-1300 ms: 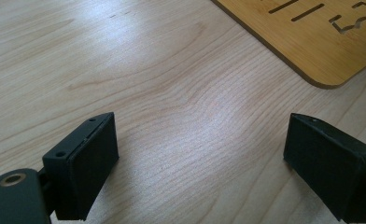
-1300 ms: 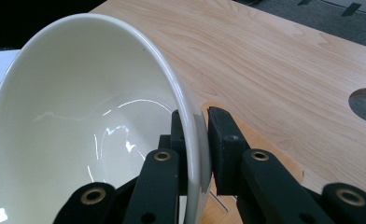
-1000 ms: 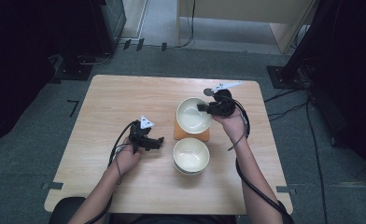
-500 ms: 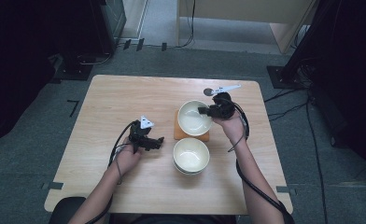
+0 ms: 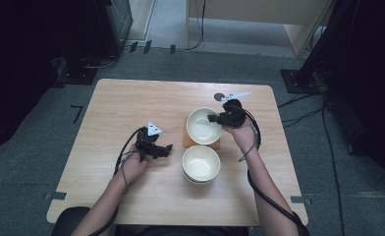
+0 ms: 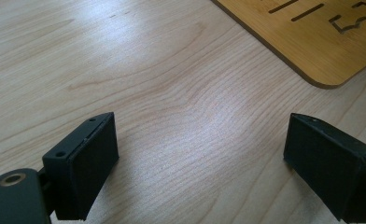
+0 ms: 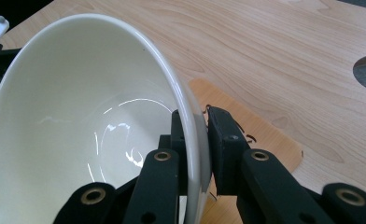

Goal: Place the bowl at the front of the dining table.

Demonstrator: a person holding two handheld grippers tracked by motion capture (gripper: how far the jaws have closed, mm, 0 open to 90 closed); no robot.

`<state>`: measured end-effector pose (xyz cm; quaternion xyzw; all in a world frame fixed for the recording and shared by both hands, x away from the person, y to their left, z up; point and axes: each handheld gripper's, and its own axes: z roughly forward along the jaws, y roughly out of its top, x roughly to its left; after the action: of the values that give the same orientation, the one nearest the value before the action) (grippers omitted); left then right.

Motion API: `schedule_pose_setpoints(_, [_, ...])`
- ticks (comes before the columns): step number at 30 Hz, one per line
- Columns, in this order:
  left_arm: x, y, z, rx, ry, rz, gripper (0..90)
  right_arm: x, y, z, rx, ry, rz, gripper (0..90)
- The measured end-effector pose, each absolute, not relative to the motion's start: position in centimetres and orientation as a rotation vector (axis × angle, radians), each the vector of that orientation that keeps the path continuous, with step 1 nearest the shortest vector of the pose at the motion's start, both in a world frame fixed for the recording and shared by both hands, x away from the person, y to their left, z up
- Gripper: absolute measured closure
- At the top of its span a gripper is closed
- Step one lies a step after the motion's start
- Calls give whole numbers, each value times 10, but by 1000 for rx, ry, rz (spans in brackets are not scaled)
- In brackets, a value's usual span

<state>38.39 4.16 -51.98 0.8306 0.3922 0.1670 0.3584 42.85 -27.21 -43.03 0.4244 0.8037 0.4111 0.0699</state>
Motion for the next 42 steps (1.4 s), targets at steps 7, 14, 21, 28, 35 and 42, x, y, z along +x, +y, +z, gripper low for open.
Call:
schedule_pose_setpoints(7, [384,42,-520,2143,1012,431,96,430,-274,-435,1296,2404,1244,817])
schedule_pose_setpoints(14, [384,42,-520,2143,1013,430,96,431,-274,-438,1304,2409,1237,817])
schedule_pose_setpoints(21, [384,42,-520,2142,1012,429,96,432,-274,-442,1317,2408,1229,817])
schedule_pose_setpoints(28, [385,41,-520,2143,1009,428,95,431,-276,-445,1331,2390,1218,817])
schedule_pose_setpoints(35, [385,41,-520,2144,1008,427,96,433,-277,-449,1355,2375,1219,817])
schedule_pose_setpoints(42, [385,41,-520,2144,1008,427,96,437,-280,-453,1375,2366,1219,817])
